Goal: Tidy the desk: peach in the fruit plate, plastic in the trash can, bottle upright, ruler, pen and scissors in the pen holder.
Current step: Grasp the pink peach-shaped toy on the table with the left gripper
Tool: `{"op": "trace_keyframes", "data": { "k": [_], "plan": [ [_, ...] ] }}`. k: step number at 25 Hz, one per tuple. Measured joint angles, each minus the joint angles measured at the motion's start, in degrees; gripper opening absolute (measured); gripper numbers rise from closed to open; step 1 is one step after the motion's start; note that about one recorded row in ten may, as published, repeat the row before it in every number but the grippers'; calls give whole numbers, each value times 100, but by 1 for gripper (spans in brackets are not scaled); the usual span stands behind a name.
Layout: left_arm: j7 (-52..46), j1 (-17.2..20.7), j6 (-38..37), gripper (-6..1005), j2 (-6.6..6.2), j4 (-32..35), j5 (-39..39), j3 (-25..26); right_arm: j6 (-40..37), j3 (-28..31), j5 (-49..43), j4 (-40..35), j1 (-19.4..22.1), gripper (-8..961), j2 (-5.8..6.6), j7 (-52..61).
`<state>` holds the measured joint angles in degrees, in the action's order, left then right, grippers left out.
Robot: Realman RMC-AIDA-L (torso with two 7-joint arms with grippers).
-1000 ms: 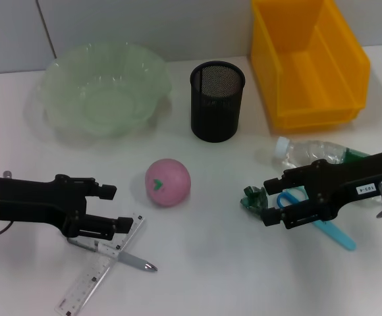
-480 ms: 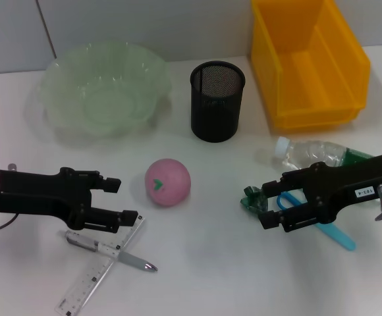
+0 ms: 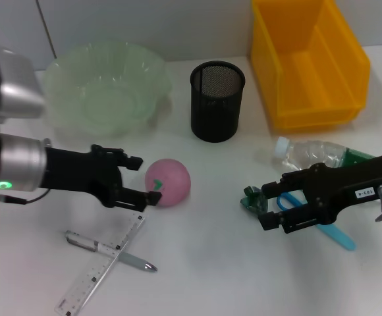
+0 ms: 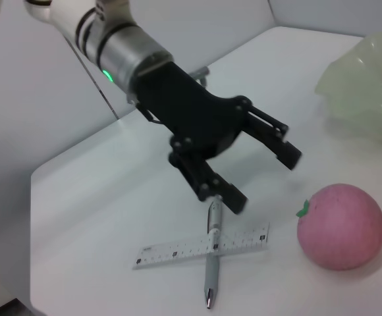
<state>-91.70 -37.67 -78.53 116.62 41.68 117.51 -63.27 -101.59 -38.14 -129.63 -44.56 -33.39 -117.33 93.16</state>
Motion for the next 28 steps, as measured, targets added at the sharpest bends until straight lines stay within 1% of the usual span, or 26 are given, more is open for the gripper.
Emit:
{"op": "trace_keyframes", "data": {
  "k": [2,4,9,12,17,24,28],
  "plan": [
    [-22,-137,232,821,125,-6,318,-6,0,4,0,0,0,771,0,0],
    [-42,-258,449,819,189,-72,485,-43,4,8,0,0,0,771,0,0],
    [-50,-607,694,813,195,-582,482,-69,4,39,0,0,12,770,20,0],
    [-35,-693,936,809,215,-737,457,-150,5,43,0,0,14,770,26,0],
    [7,-724,1200,804,229,-852,204,-247,11,16,0,0,16,769,35,0],
    [-48,-728,1728,795,246,-925,-36,-720,-4,25,0,-26,12,768,45,0],
    [-45,-729,1797,791,248,-933,-169,-790,-11,39,0,-40,10,768,50,0]
  ]
}}
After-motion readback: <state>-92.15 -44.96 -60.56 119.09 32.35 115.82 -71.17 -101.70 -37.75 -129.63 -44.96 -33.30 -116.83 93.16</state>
